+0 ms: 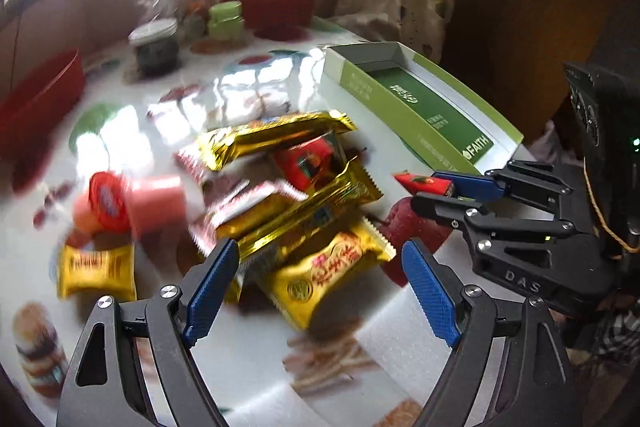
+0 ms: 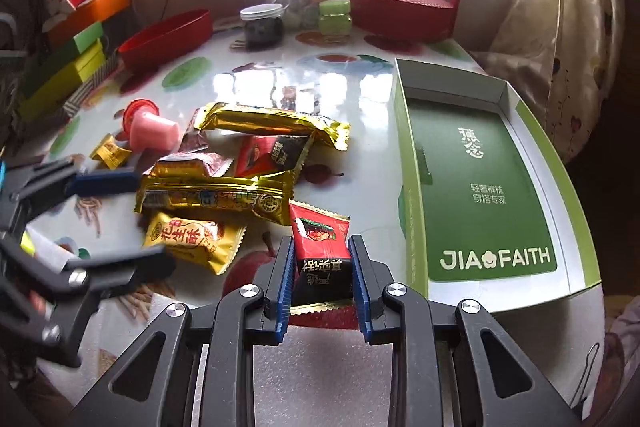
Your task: Organize snacks
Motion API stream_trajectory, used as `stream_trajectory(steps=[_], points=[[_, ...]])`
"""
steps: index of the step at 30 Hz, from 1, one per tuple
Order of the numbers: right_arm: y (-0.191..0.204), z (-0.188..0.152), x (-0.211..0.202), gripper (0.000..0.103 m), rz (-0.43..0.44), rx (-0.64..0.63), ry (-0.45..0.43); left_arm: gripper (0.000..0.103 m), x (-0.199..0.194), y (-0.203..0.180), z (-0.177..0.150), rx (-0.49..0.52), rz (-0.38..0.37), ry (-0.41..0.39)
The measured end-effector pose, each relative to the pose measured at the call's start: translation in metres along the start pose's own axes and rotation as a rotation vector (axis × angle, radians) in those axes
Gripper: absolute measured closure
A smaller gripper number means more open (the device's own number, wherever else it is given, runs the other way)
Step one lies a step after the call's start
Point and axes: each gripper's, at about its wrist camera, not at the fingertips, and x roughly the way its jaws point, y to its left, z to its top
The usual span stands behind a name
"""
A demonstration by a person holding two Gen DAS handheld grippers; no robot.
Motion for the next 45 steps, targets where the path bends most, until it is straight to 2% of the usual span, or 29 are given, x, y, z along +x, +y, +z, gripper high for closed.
stream_trajectory(steps=[5,7,10,13,21,26,28,29,35,45], points=[[0.0,-0.002,-0.002,0.078,0.009,0.012,-0.004,0.019,0.011,-0.008,0.001,0.06,-0.033,0.022],[-0.001,-0.003,-0.003,0.078,0.013,0.02,-0.006,0.019,0.014,-0.012,0.001,0.096,-0.02,0.022],[-0.003,-0.005,-0.003,0.078,0.01,0.033,-0.002,0.029,0.012,-0.015,0.002,0.108,-0.047,0.028],[-0.006,-0.006,-0.004,0.078,0.012,0.038,-0.004,0.034,0.013,-0.02,-0.001,0.132,-0.069,0.053],[-0.008,-0.009,-0.007,0.078,0.02,0.054,-0.012,0.038,0.022,-0.014,-0.003,0.114,-0.032,0.077],[-0.006,-0.009,-0.006,0.078,0.03,0.056,-0.016,0.06,0.029,-0.016,-0.005,0.12,-0.018,0.103],[-0.006,-0.009,-0.007,0.078,0.033,0.058,-0.017,0.061,0.03,-0.017,-0.005,0.121,-0.015,0.103],[-0.005,-0.009,-0.007,0.078,0.034,0.059,-0.018,0.065,0.029,-0.018,-0.006,0.123,-0.018,0.103],[-0.005,-0.009,-0.009,0.078,0.035,0.063,-0.022,0.077,0.029,-0.019,-0.005,0.119,-0.017,0.099],[-0.006,-0.012,-0.014,0.078,0.037,0.078,-0.028,0.078,0.02,-0.02,-0.003,0.093,-0.017,0.07]])
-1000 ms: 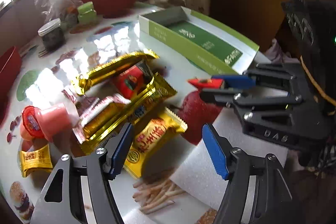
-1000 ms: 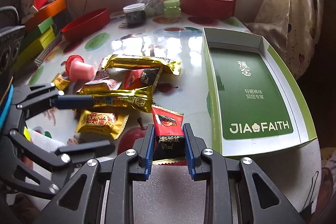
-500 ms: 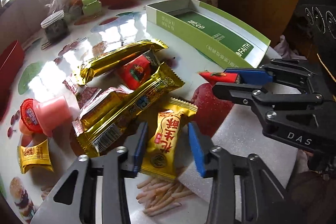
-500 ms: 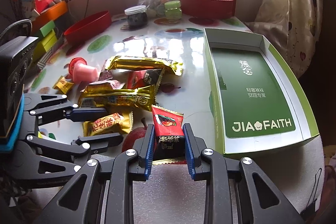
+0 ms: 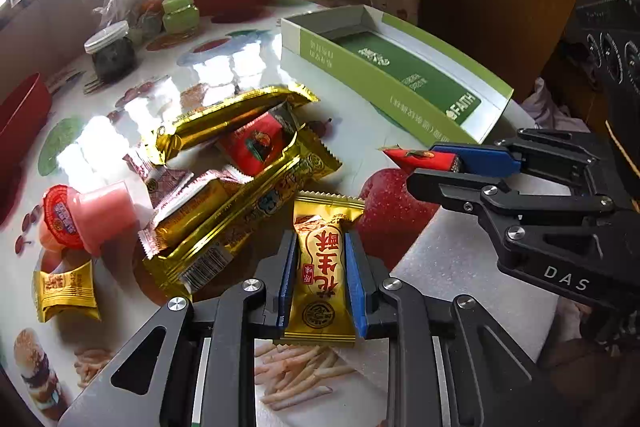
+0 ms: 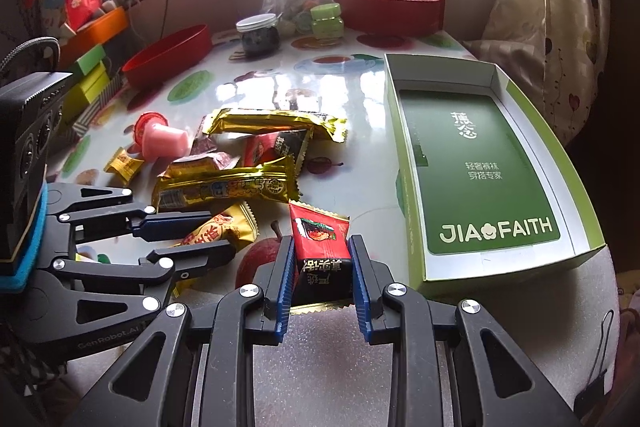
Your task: Organize snacks
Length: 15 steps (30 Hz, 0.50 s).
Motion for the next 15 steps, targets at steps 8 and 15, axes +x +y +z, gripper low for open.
stream_trajectory(steps=[8,15], points=[[-0.003,0.002,-0.011,0.078,0.011,0.015,-0.038,0.078,-0.015,-0.001,0.008,-0.015,0.0,-0.04],[-0.004,0.005,-0.019,0.078,0.005,0.016,-0.064,0.078,-0.02,-0.002,0.017,-0.03,-0.011,-0.061]])
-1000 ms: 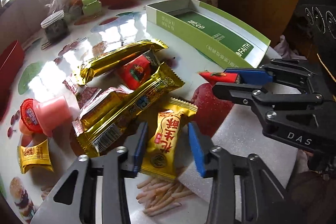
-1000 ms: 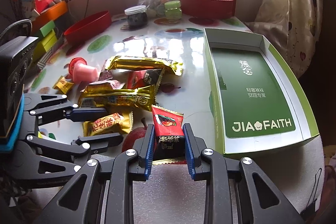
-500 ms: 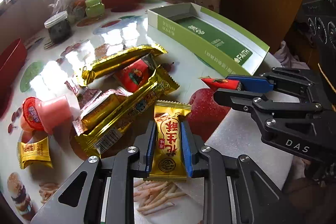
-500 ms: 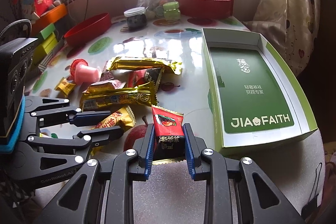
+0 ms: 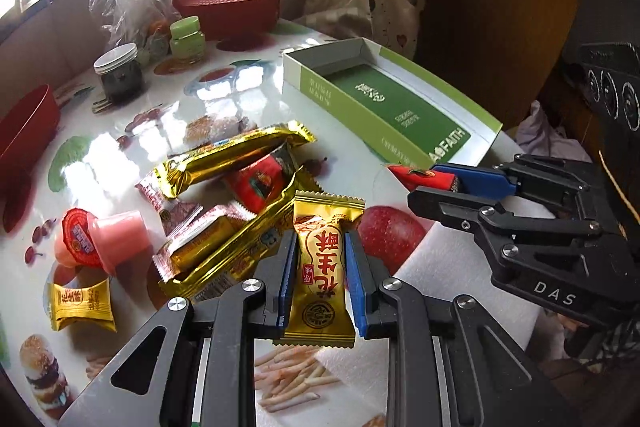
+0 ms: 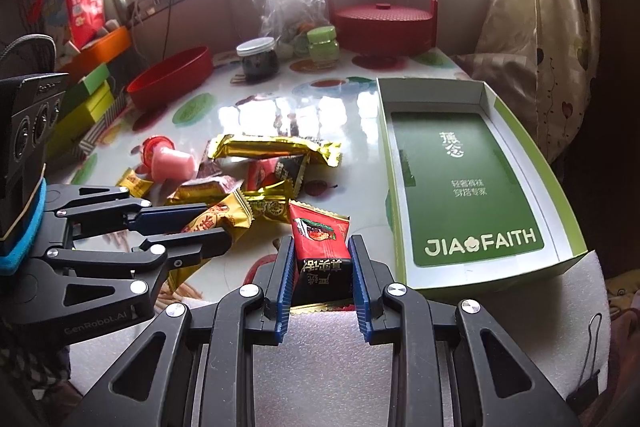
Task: Organize snacks
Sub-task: 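Carry both held candies over the green JIA FAITH box with both grippers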
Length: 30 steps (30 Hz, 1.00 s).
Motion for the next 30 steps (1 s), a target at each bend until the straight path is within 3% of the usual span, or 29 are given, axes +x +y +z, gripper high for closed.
stream_trajectory(steps=[15,30], points=[[-0.036,0.016,-0.024,0.078,-0.078,0.065,-0.081,0.078,0.006,-0.024,0.051,-0.014,-0.071,-0.069],[-0.096,0.027,-0.021,0.078,-0.187,0.146,-0.095,0.078,0.051,-0.053,0.09,-0.032,-0.148,-0.049]])
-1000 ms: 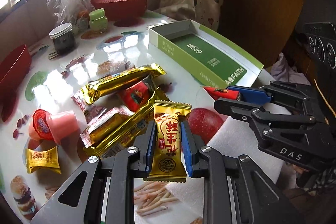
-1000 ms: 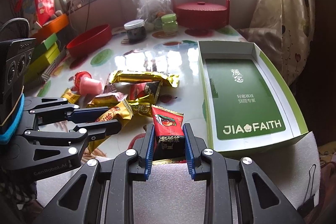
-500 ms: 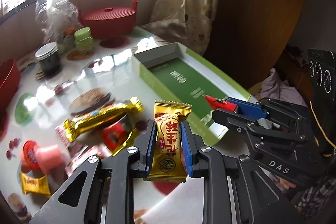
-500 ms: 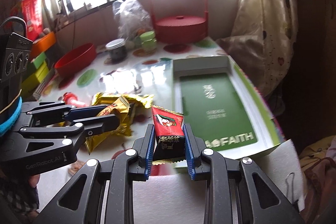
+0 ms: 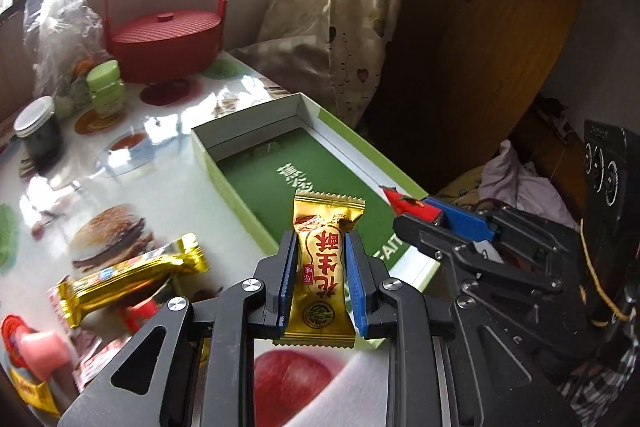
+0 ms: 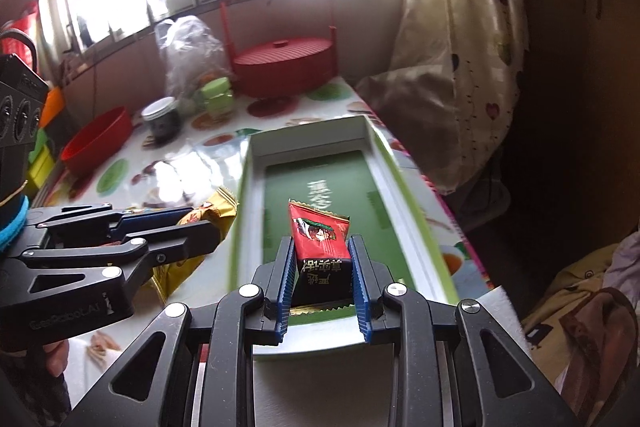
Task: Organize snacks
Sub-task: 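Carry both held candies over the green JIA FAITH box with both grippers, then open the right gripper to drop the red candy while the left gripper releases the peanut candy into the box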
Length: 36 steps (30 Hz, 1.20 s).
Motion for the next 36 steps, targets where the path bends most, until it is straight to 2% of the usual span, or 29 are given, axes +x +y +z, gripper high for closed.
stream_trajectory(steps=[13,21,36], points=[[-0.024,-0.004,0.029,0.078,-0.048,0.021,0.048,0.078,0.043,-0.004,0.007,-0.052,-0.016,0.051],[-0.026,-0.007,0.04,0.078,-0.063,0.014,0.07,0.078,0.054,-0.006,0.004,-0.036,0.006,0.087],[-0.026,-0.011,0.044,0.074,-0.086,0.018,0.078,0.076,0.058,-0.003,0.004,-0.061,-0.006,0.108]])
